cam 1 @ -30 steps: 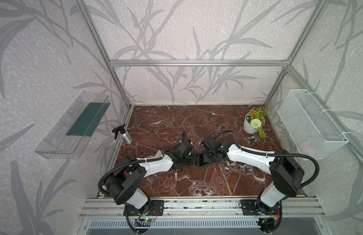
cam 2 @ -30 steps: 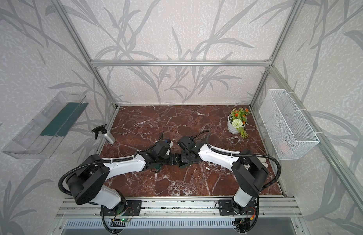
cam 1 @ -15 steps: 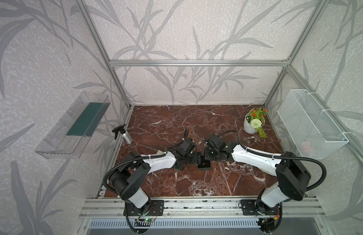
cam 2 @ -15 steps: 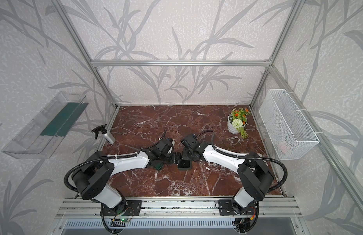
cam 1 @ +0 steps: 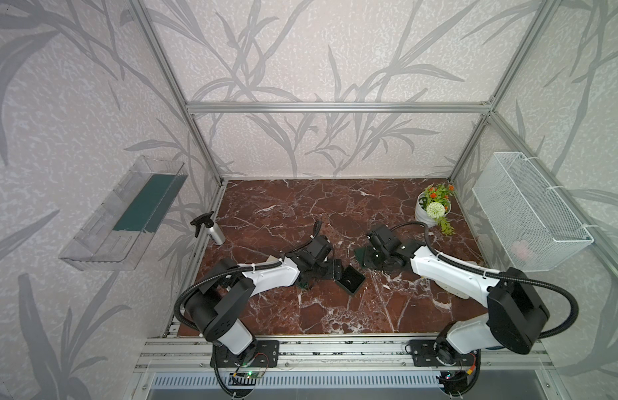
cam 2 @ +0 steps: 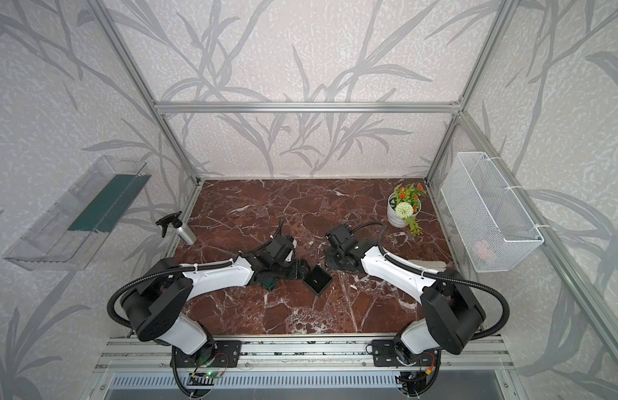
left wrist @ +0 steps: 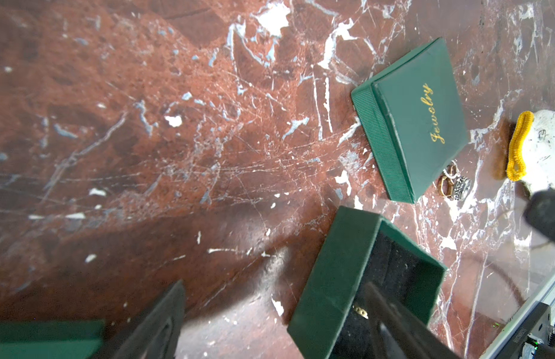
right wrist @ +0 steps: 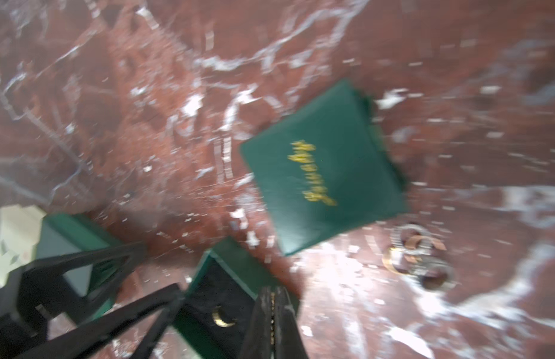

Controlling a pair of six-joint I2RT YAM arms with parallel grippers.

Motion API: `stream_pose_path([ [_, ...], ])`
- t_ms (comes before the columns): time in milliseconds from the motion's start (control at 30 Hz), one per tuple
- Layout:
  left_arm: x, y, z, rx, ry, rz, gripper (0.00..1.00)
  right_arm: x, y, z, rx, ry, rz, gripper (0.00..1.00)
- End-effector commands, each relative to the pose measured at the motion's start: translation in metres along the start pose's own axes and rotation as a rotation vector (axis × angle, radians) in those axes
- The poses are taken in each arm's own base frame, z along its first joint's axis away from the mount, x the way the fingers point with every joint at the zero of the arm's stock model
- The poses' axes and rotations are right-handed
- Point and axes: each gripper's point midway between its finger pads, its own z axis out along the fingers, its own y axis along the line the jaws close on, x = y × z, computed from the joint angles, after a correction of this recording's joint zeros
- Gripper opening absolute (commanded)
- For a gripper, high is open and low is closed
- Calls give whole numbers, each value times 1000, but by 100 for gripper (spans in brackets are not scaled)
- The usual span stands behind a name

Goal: Take the rings out of the lift-off lid box
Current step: Place the ring at the center of the board.

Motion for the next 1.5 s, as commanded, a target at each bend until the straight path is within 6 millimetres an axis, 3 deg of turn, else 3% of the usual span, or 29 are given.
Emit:
stream_pose_path([
  [0,-14,-11,-16,11,-41,31,88,6,-47,-6,138,9,49,0],
  [200,-20,-14,-25,13,-72,45,88,4,-91,-12,343,4,18,0],
  [400,-23,-16,-30,29,-96,45,88,3,-103,3,442,48,-20,0],
  [933,-20,-11,-29,25,-107,45,88,-3,-81,27,360,92,-47,0],
  [1167,-20,-9,-29,19,-111,44,88,-3,-73,25,319,104,-73,21],
  [1467,-20,-8,-31,17,-113,41,88,-1,-57,4,199,75,-121,47],
])
